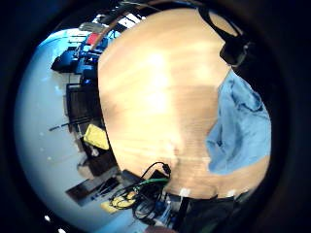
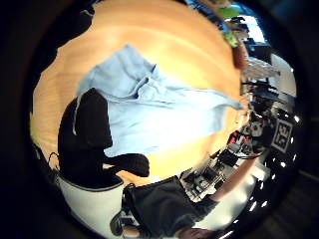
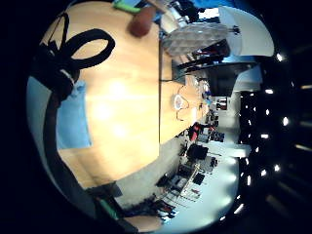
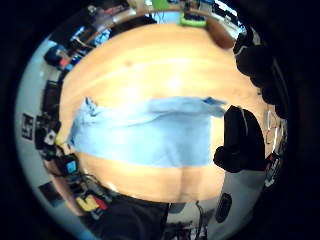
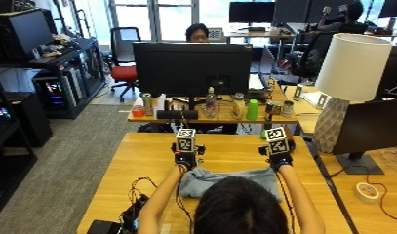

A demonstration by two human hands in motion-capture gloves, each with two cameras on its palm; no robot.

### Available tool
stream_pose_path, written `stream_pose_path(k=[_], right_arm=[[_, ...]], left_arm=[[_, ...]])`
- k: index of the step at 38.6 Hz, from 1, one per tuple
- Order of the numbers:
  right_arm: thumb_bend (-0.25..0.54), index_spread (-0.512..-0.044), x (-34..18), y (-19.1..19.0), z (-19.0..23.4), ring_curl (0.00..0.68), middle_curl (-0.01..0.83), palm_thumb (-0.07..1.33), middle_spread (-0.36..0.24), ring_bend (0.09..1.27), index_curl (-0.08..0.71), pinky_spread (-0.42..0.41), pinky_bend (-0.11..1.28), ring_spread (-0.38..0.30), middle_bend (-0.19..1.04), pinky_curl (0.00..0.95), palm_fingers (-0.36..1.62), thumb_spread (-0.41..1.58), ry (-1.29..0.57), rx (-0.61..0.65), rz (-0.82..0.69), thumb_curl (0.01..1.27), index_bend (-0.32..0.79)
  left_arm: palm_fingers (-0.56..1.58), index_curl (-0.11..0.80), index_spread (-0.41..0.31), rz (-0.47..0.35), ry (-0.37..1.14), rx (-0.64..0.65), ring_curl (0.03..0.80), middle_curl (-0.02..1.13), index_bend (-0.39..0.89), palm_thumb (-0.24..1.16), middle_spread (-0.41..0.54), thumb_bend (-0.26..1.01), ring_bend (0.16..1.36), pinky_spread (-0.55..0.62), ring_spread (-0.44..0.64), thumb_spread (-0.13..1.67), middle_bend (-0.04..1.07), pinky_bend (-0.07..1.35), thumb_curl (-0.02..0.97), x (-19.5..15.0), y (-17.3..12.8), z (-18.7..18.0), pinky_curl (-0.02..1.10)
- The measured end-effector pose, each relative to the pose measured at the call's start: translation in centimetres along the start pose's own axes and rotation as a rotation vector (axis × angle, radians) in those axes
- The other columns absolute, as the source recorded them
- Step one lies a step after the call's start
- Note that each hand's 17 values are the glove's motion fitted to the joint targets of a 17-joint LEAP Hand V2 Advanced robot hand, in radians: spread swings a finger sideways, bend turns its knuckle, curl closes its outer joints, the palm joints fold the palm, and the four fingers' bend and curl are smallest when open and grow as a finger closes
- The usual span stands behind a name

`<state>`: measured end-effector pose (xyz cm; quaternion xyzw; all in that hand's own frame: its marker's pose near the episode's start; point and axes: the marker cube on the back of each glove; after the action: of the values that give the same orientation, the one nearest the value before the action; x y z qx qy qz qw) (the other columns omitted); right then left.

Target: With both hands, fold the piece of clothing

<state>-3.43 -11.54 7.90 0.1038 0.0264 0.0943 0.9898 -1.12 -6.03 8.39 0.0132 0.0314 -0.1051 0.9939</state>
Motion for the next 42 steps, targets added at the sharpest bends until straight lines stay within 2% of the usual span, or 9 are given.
stream_pose_path(k=[3, 8, 14, 20, 25, 28, 33, 37, 42], right_arm=[[-0.004, -0.277, 1.8, -0.7, 0.1, 0.467, 0.479, 1.01, -0.150, 0.58, 0.388, -0.256, 0.59, -0.210, 0.25, 0.422, 1.01, 0.68, 0.107, 0.022, 0.025, 0.73, 0.02], [-0.021, -0.282, 2.5, -3.7, 2.7, 0.461, 0.472, 0.97, -0.151, 0.58, 0.331, -0.238, 0.59, -0.205, 0.23, 0.419, 1.01, 0.84, 0.049, -0.035, -0.027, 0.69, 0.03], [-0.032, -0.284, 2.8, -2.8, 2.1, 0.452, 0.469, 0.89, -0.146, 0.58, 0.278, -0.223, 0.58, -0.199, 0.22, 0.406, 1.00, 1.00, 0.011, -0.064, -0.058, 0.63, 0.03], [-0.021, -0.289, 2.0, -1.5, 3.3, 0.447, 0.471, 0.85, -0.137, 0.56, 0.240, -0.201, 0.57, -0.188, 0.23, 0.404, 0.94, 1.10, -0.032, -0.132, -0.162, 0.58, 0.03], [-0.034, -0.297, 0.8, 3.0, 2.1, 0.437, 0.469, 0.81, -0.138, 0.54, 0.211, -0.191, 0.58, -0.188, 0.23, 0.398, 0.92, 1.13, -0.041, -0.276, -0.203, 0.53, 0.04], [-0.049, -0.313, 0.5, 4.4, 2.7, 0.438, 0.462, 0.76, -0.129, 0.52, 0.203, -0.121, 0.56, -0.170, 0.19, 0.403, 0.70, 1.13, -0.034, -0.384, -0.181, 0.50, 0.04], [-0.032, -0.337, 0.2, 4.0, 5.3, 0.432, 0.441, 0.74, -0.112, 0.49, 0.174, -0.019, 0.63, -0.132, 0.16, 0.416, 0.51, 1.11, -0.009, -0.444, -0.154, 0.47, 0.03], [-0.012, -0.353, 0.1, 3.9, 7.1, 0.409, 0.421, 0.77, -0.106, 0.48, 0.152, 0.036, 0.66, -0.114, 0.17, 0.403, 0.44, 1.09, -0.001, -0.484, -0.177, 0.46, 0.04], [-0.006, -0.359, 0.4, 4.2, 8.6, 0.404, 0.410, 0.82, -0.097, 0.51, 0.141, 0.066, 0.68, -0.101, 0.18, 0.395, 0.43, 1.08, -0.034, -0.568, -0.121, 0.45, 0.07]], left_arm=[[0.58, 0.449, -0.157, 0.063, 0.013, 0.133, 0.472, 0.47, 0.06, 0.51, -0.122, -0.05, 0.44, -0.14, -0.15, 1.02, 0.08, 0.37, 0.685, 1.4, -0.2, -1.1, 0.45], [0.47, 0.412, -0.117, 0.145, 0.053, 0.208, 0.461, 0.42, 0.10, 0.42, -0.056, -0.04, 0.47, -0.06, -0.08, 1.15, 0.10, 0.39, 0.604, 2.3, 1.3, -2.9, 0.44], [0.35, 0.386, -0.090, 0.244, 0.017, 0.280, 0.448, 0.38, 0.13, 0.37, 0.014, -0.03, 0.50, 0.05, 0.00, 1.23, 0.11, 0.39, 0.529, 3.0, -3.0, 0.4, 0.43], [0.37, 0.384, -0.088, 0.311, -0.066, 0.374, 0.424, 0.34, 0.17, 0.35, 0.033, -0.02, 0.51, 0.10, 0.04, 1.27, 0.13, 0.40, 0.473, 4.7, -0.5, 2.9, 0.41], [0.37, 0.395, -0.103, 0.328, -0.123, 0.191, 0.411, 0.32, 0.19, 0.36, 0.029, -0.01, 0.50, 0.11, 0.06, 1.29, 0.11, 0.40, 0.441, 6.0, 2.4, 6.0, 0.41], [0.37, 0.399, -0.107, 0.299, -0.136, 0.086, 0.409, 0.31, 0.19, 0.37, 0.034, -0.01, 0.50, 0.11, 0.08, 1.29, 0.11, 0.41, 0.424, 6.2, 4.9, 6.6, 0.41], [0.29, 0.390, -0.099, 0.228, -0.126, -0.088, 0.407, 0.28, 0.15, 0.36, 0.065, -0.02, 0.53, 0.17, 0.14, 1.28, 0.08, 0.48, 0.396, 5.6, 4.1, 8.9, 0.42], [0.24, 0.376, -0.090, 0.141, -0.086, -0.301, 0.406, 0.25, 0.14, 0.35, 0.092, -0.02, 0.56, 0.23, 0.22, 1.26, 0.08, 0.55, 0.372, 4.7, 3.9, 10.4, 0.43], [0.24, 0.358, -0.091, 0.108, -0.063, -0.385, 0.400, 0.22, 0.13, 0.35, 0.108, -0.01, 0.61, 0.25, 0.25, 1.26, 0.10, 0.59, 0.350, 4.5, 3.6, 11.2, 0.43]])
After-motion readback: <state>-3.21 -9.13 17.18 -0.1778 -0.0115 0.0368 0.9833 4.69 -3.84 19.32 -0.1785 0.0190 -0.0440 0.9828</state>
